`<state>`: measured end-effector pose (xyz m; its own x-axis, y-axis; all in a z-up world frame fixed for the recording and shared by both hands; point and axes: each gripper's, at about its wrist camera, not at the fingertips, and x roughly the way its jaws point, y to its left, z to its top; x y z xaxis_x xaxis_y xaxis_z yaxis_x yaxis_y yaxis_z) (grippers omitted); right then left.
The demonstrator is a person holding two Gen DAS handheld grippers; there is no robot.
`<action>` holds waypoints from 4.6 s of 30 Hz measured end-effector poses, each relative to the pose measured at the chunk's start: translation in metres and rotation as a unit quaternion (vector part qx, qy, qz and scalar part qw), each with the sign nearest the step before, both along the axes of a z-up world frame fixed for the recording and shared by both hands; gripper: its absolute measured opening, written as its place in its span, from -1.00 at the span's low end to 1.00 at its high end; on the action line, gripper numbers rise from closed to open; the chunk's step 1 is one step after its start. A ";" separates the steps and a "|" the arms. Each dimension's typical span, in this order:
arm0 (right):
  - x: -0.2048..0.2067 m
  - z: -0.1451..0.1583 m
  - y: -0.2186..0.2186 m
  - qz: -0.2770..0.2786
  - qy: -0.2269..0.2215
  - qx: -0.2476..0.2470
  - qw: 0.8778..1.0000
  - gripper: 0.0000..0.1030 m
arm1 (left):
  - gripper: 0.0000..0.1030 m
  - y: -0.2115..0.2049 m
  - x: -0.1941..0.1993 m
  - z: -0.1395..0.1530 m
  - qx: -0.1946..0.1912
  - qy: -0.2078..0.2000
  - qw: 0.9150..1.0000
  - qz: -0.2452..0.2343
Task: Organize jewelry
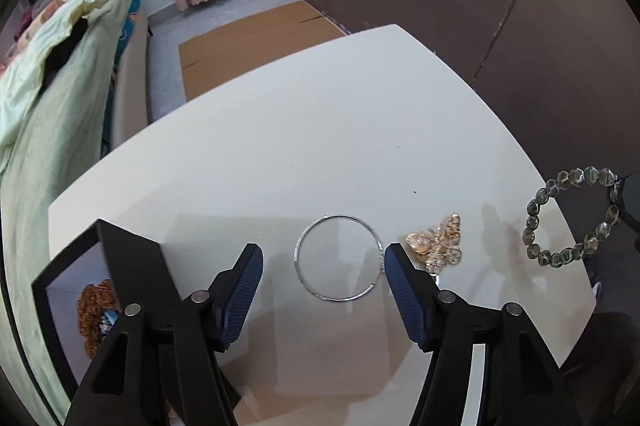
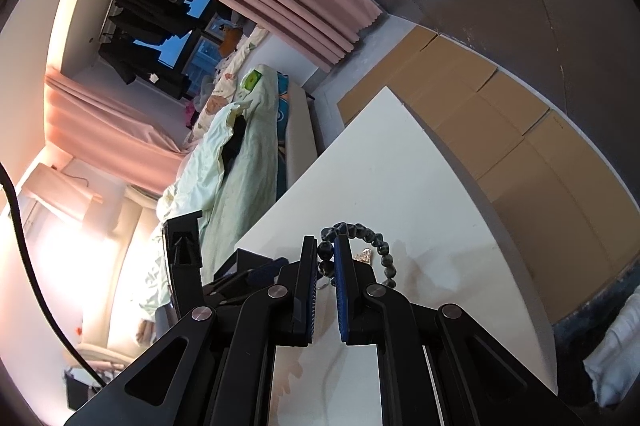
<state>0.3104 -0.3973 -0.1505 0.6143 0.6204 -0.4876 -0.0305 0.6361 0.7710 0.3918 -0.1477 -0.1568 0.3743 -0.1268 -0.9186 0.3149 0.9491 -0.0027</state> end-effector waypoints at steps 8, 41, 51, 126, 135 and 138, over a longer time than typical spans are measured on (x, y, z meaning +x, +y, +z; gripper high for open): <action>0.000 0.002 0.001 -0.001 0.001 -0.003 1.000 -0.81 | 0.25 -0.004 0.003 -0.011 0.009 0.002 1.000 -0.003; -0.003 0.012 0.014 -0.008 -0.013 -0.017 1.000 -0.81 | -0.95 0.026 0.004 0.016 -0.055 0.015 0.998 0.016; -0.005 0.008 0.005 -0.018 -0.011 -0.010 1.000 -0.81 | 0.51 0.010 0.020 0.011 -0.032 0.006 0.999 0.020; -0.009 0.010 0.012 -0.006 -0.014 -0.006 1.000 -0.81 | 0.09 -0.004 0.020 -0.010 0.009 0.047 0.998 0.036; -0.010 0.012 0.012 -0.002 -0.016 -0.001 1.000 -0.81 | -0.04 0.006 0.019 -0.002 -0.011 0.057 0.997 0.040; -0.011 0.015 0.015 0.002 -0.018 0.002 1.000 -0.81 | -0.04 0.015 0.018 0.011 -0.026 0.050 0.997 0.046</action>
